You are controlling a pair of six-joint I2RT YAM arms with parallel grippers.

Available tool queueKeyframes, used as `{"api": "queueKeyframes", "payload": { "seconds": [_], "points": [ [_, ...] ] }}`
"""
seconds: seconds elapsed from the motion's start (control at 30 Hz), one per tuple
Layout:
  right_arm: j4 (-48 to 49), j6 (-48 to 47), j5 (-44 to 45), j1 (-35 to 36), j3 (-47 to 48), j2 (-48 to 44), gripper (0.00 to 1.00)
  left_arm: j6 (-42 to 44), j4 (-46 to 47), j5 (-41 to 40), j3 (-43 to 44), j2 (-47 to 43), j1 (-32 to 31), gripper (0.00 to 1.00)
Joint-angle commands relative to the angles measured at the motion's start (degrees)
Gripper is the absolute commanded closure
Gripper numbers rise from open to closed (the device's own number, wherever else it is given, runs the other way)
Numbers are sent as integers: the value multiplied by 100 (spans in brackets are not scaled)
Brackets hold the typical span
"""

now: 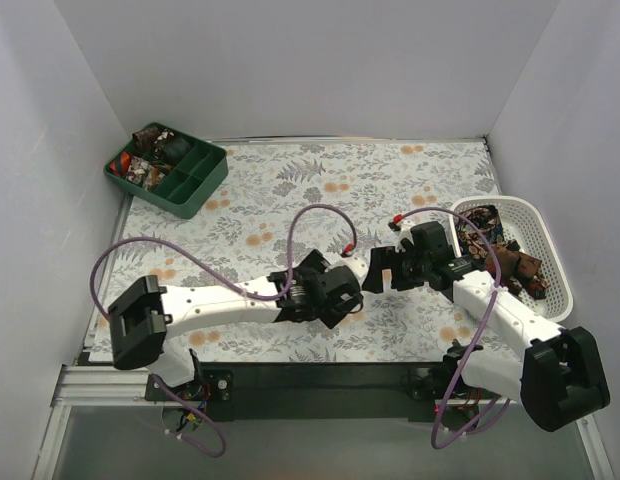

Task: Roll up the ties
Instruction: Roll the tie

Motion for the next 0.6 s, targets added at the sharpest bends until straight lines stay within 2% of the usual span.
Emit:
{"api": "queueKeyframes", "payload": {
  "seconds": [0.0, 0.2, 0.33, 0.57],
  "points": [
    [-221, -113, 306, -63, 283, -226, 9, 510, -761, -844, 575, 639, -284, 2],
    [-432, -131, 482, -160, 292, -472, 6, 589, -1114, -1330, 1068, 1360, -337, 2],
    [-538, -140, 578, -230, 248, -621, 5, 686, -1105, -1567, 1112, 1553, -337, 4],
    [-661, -166, 657, -292, 204, -710, 5, 844, -745, -1532, 963, 1756, -337, 5]
  ]
}}
